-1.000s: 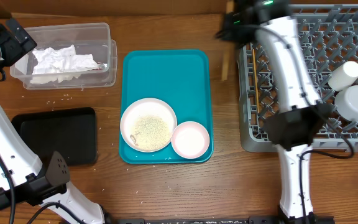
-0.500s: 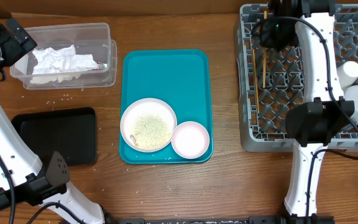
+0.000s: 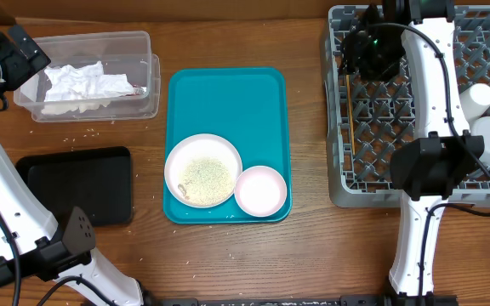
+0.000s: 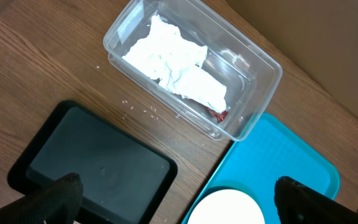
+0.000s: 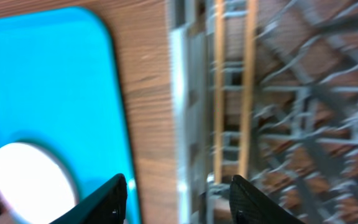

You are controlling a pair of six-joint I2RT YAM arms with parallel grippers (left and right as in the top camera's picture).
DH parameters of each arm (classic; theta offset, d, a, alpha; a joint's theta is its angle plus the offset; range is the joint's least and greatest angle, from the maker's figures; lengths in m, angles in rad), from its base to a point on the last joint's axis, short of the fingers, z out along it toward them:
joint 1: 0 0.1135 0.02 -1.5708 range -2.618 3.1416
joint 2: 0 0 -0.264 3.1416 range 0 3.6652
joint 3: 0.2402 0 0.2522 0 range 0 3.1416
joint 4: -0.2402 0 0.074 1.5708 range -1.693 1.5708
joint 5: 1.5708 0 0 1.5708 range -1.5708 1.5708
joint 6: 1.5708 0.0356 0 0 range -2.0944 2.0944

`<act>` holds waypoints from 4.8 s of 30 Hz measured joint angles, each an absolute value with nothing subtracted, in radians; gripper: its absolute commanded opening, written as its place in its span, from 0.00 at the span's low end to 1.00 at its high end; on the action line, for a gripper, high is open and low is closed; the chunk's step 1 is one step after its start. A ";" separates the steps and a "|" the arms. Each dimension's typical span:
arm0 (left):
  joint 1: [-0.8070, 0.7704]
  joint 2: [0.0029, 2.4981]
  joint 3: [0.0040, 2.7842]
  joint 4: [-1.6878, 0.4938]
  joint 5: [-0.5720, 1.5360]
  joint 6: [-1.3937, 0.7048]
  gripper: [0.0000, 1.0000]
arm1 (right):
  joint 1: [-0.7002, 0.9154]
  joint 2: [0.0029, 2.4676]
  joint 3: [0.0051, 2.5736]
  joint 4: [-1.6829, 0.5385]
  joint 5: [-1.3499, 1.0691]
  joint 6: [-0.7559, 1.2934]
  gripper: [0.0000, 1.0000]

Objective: Sort waste into correct bins and load items into the dishwasher
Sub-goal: 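Carry the second chopstick right and lay it in the dish rack, then reach the right gripper to the small pink bowl and grasp its rim, then carry the pink bowl right and set it in the dish rack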

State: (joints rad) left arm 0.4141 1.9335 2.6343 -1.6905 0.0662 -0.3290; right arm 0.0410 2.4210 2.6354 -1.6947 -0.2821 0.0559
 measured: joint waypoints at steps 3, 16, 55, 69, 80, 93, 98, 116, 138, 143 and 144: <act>0.414 1.934 2.634 -1.691 0.066 -0.329 1.00 | 0.047 2.420 2.647 -1.695 -0.361 0.068 0.55; 0.414 1.934 2.634 -1.691 0.066 -0.329 1.00 | 0.235 2.044 2.531 -1.692 -0.315 0.197 0.67; 0.414 1.934 2.634 -1.691 0.066 -0.329 1.00 | 0.892 1.846 1.328 -0.914 -0.057 0.258 0.52; 0.414 1.934 2.634 -1.691 0.066 -0.329 1.00 | 0.956 1.849 1.255 -0.850 -0.022 0.294 0.38; 0.414 1.934 2.634 -1.691 0.066 -0.329 1.00 | 0.953 1.853 1.287 -0.889 0.007 0.327 0.04; 0.414 1.934 2.634 -1.691 0.067 -0.329 1.00 | 0.852 1.863 1.814 -1.214 0.072 0.344 0.04; 0.414 1.934 2.634 -1.691 0.066 -0.329 1.00 | 0.610 1.864 2.086 -1.282 0.103 0.341 0.04; 0.414 1.934 2.634 -1.691 0.066 -0.329 1.00 | -0.290 1.985 2.187 -1.079 -0.861 0.251 0.04; 0.414 1.934 2.634 -1.691 0.066 -0.329 1.00 | -0.329 2.311 2.179 -0.748 -1.079 0.641 0.04; 0.414 1.934 2.634 -1.691 0.066 -0.329 1.00 | -0.343 2.331 2.173 -0.813 -1.014 0.648 0.04; 0.414 1.934 2.634 -1.691 0.066 -0.329 1.00 | -0.346 2.331 2.174 -0.822 -1.007 0.647 0.04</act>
